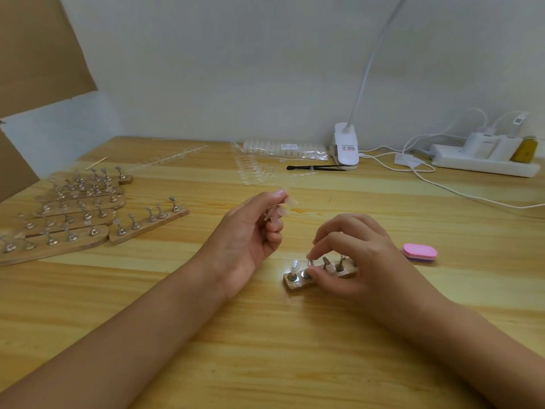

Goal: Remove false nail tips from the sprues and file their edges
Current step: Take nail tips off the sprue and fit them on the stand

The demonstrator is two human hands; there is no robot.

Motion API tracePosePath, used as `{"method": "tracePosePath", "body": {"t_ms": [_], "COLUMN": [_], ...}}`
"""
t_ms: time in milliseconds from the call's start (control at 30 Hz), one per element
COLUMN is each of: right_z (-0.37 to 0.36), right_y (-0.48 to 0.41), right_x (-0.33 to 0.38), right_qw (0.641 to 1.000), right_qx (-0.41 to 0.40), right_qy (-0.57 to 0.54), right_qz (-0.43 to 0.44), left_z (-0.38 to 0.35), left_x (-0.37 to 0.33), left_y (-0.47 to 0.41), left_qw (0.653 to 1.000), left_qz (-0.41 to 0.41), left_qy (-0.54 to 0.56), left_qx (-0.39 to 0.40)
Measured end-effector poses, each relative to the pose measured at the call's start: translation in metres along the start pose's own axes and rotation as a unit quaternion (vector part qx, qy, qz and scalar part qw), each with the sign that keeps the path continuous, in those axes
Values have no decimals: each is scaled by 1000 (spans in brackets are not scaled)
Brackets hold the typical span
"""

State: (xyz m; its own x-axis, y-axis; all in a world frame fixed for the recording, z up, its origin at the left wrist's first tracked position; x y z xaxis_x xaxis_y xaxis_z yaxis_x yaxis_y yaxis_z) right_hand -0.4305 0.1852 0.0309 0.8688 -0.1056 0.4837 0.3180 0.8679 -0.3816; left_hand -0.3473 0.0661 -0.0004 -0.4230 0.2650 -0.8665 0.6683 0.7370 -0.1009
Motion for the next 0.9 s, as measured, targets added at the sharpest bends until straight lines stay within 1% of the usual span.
{"method": "tracePosePath", "body": {"t_ms": [100, 167, 233, 300, 400, 600, 667, 767, 900], "right_z": [1, 11, 20, 24, 25, 23, 21, 15, 6], "right_y": [2, 0, -2, -1, 0, -3, -4, -4, -3], "right_x": [-5, -9, -13, -17, -17, -18, -18, -20, -21], "right_qw": [999, 994, 984, 971, 952, 927, 907, 868, 853], "right_qx": [14, -10, -38, -46, -41, 0, 19, 50, 83], "right_qy": [-25, -78, -138, -191, -269, -347, -391, -462, -482], "right_qz": [-39, -69, -105, -132, -139, -145, -152, -174, -184], "left_z": [-3, -5, -10, -17, -25, -30, -33, -39, -45], "left_x": [-2, -5, -7, -10, -10, -12, -11, -10, -10], "left_y": [1, 2, 4, 7, 13, 16, 18, 22, 26], "left_qw": [1000, 999, 995, 987, 979, 983, 985, 984, 978], "left_qz": [-17, -32, -55, -81, -100, -84, -66, -47, -63], "left_qy": [-12, -26, -59, -106, -128, -101, -80, -50, -70], "left_qx": [8, 25, 51, 87, 122, 130, 136, 162, 188]}}
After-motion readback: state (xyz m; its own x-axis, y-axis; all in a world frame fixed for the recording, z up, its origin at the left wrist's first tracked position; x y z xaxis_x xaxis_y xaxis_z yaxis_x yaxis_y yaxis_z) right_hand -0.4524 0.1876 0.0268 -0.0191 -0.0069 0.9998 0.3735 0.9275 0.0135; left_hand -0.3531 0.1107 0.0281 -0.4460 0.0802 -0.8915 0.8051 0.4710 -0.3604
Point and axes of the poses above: each hand's wrist, its own y-axis away from the middle knuckle, its own z-axis out of the back of the hand, x = y × z, the point moved 8 cm from there along -y, towards the middle knuckle, and after that the axes turned 14 degrees about -z, right-handed, at the moved point
